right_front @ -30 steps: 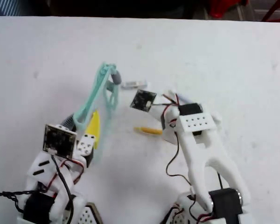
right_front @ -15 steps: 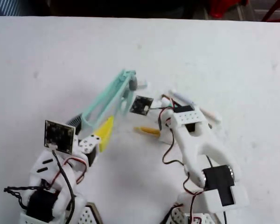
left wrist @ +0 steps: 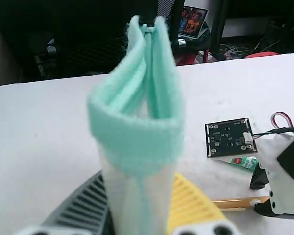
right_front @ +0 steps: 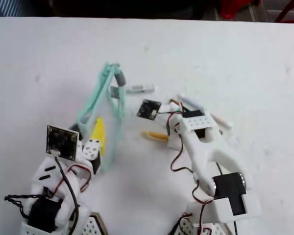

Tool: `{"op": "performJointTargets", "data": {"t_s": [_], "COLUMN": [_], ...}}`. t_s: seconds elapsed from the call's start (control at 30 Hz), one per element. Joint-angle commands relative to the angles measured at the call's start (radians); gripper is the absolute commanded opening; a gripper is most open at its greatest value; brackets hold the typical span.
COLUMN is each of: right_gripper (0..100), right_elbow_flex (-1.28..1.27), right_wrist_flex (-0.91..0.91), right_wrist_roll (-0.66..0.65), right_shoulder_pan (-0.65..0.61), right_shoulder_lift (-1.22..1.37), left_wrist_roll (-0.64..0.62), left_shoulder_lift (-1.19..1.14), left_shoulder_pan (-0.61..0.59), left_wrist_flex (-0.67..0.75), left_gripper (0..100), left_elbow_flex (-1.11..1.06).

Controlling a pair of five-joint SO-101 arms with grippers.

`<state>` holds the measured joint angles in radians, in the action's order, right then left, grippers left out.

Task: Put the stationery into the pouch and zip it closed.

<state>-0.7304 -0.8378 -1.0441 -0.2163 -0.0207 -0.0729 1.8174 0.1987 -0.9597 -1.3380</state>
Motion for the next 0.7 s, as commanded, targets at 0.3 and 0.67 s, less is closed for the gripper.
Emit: {"op": "performJointTargets", "data": {"t_s": [0.3, 0.67], "right_gripper": [2.6, 2.6], "right_elbow_flex": [0.020, 0.000], "right_wrist_flex": [-0.002, 0.001], "right_wrist_roll": [0.000, 0.000], "right_shoulder_pan": [0.004, 0.002], "right_shoulder_lift": [0.001, -0.007], "left_wrist_roll": [-0.009, -0.009], "left_shoulder_lift": [-0.001, -0.001], "left_shoulder_pan": [-0.001, -0.004], "left_wrist_flex": [0.032, 0.026], "left_gripper": [3, 3], "left_elbow_flex": [0.005, 0.005]}}
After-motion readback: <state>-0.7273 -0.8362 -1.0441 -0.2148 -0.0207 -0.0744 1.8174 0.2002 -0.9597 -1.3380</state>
